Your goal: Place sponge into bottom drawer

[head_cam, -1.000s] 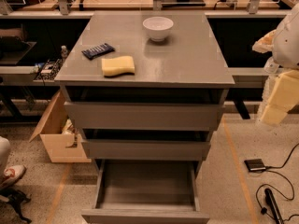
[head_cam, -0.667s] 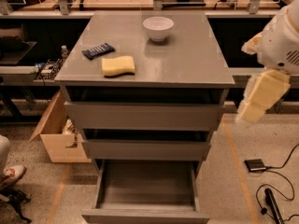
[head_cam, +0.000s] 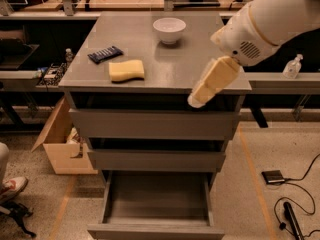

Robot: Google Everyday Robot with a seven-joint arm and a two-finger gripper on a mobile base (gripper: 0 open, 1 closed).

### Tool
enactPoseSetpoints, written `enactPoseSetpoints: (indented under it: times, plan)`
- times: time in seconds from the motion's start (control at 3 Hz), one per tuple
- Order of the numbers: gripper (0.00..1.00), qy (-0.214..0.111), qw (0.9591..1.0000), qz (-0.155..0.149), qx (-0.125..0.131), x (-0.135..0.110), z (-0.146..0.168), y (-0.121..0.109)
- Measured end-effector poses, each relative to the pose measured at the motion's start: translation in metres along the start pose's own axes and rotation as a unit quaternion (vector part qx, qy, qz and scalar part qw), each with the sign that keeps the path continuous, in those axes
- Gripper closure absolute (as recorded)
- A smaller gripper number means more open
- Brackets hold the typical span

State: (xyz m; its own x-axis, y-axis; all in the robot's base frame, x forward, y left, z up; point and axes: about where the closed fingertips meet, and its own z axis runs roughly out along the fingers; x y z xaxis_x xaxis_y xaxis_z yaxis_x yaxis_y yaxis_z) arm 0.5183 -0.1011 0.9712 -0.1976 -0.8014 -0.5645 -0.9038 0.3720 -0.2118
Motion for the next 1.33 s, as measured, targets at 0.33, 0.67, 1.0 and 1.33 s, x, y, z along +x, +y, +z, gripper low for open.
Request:
enactPoseSetpoints:
  times: [0.33,0.67,1.0,1.33]
  plan:
    - [0.0,-0.059,0.998,0.019,0.011,-0.043,0.034,-0.014]
    - [0.0,-0.068,0.9972,0.019,0.024,-0.049,0.032,-0.021]
    - [0.0,-0.073,0.9966,0.023,0.03,-0.049,0.036,-0.02]
    - [0.0,-0.089,0.9948,0.037,0.033,-0.054,0.078,-0.032]
